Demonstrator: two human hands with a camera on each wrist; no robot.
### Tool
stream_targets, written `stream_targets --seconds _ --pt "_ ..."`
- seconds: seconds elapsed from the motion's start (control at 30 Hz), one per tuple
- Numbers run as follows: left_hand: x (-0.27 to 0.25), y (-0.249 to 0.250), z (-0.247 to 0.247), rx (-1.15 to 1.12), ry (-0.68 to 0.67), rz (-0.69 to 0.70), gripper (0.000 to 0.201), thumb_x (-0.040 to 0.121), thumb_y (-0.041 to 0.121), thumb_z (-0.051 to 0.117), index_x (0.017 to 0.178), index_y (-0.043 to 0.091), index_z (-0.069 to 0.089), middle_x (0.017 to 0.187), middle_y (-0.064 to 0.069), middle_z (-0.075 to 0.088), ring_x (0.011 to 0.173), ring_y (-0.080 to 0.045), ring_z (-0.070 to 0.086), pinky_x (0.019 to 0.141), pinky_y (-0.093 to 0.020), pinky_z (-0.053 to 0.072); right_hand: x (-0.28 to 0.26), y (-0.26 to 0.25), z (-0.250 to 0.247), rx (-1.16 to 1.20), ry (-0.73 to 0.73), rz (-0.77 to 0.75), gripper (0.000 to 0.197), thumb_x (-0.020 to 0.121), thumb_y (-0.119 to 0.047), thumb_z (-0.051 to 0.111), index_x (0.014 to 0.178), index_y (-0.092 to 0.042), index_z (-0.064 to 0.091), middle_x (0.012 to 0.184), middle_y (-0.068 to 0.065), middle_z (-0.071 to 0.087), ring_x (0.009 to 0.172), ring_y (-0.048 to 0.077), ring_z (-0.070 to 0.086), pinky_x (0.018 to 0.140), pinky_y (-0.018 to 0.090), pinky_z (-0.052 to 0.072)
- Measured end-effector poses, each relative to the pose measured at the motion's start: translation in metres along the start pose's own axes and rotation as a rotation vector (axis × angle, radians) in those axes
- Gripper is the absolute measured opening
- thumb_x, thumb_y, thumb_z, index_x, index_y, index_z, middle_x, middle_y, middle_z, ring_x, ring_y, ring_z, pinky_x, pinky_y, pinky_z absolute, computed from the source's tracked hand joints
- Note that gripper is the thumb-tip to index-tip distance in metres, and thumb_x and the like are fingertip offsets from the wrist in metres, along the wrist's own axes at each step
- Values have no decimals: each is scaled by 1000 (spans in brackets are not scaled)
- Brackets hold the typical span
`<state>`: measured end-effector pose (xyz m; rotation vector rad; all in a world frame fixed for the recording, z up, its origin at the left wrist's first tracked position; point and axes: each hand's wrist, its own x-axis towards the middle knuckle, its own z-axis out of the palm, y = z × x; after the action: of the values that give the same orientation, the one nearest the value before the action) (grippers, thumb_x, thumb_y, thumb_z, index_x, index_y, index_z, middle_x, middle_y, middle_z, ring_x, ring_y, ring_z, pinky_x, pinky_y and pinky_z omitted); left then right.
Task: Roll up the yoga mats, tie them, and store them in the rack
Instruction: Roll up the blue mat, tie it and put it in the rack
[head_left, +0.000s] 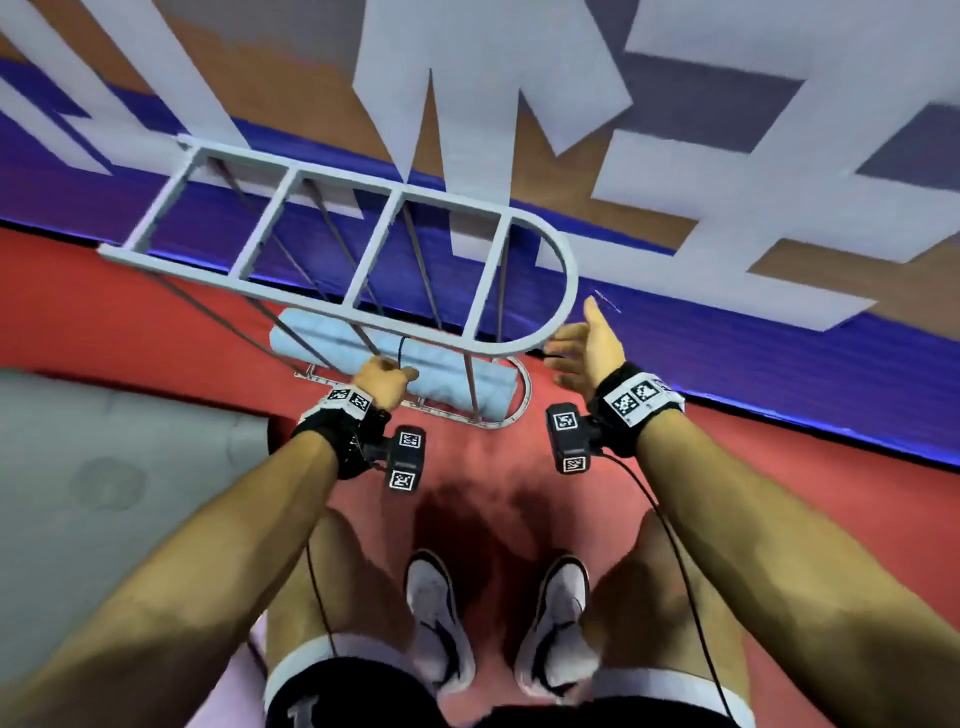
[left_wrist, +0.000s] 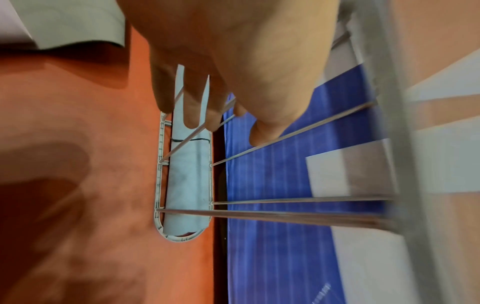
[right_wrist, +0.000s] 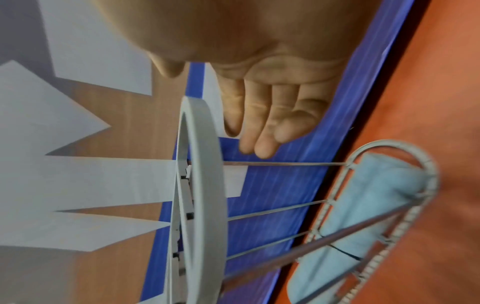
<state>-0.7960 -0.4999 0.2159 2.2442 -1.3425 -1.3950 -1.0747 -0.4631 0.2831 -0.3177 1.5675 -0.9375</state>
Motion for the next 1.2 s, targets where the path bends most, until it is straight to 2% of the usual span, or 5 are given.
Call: stream_targets --seconds 0.23,0.43,0.6,0.9,1.2 --pt "-150 93 -85 -69 -85 108 13 84 25 71 79 21 60 81 -6 61 80 -35 62 65 -43 53 -138 -79 6 -83 97 85 35 101 -41 55 97 -7 60 103 17 68 80 28 64 69 36 50" --pt "-252 128 -146 213 -92 308 17 88 33 73 99 26 62 90 -4 66 78 -21 60 71 -24 40 -269 -123 28 -456 166 -103 29 86 -42 71 100 -17 64 107 10 71 95 32 68 81 47 60" --pt "-317 134 -170 343 -205 441 31 90 30 70 119 20 61 89 1 62 74 -24 61 66 -27 46 -355 -119 33 -734 169 -235 39 86 -47 71 116 -25 60 113 -2 58 100 21 55 83 27 41" --pt "-437 62 -185 436 -135 590 41 93 31 68 129 15 58 112 -3 60 109 -28 61 96 -34 46 -478 -63 35 -917 116 -387 45 88 -46 69 124 -20 61 125 4 65 111 24 61 86 28 45" --pt "-589 -79 -184 400 -109 642 36 89 17 74 123 12 65 113 -8 67 97 -23 65 90 -27 49 -598 67 24 -911 -19 -483 45 85 -44 74 121 -20 63 120 2 65 111 23 60 89 25 42"
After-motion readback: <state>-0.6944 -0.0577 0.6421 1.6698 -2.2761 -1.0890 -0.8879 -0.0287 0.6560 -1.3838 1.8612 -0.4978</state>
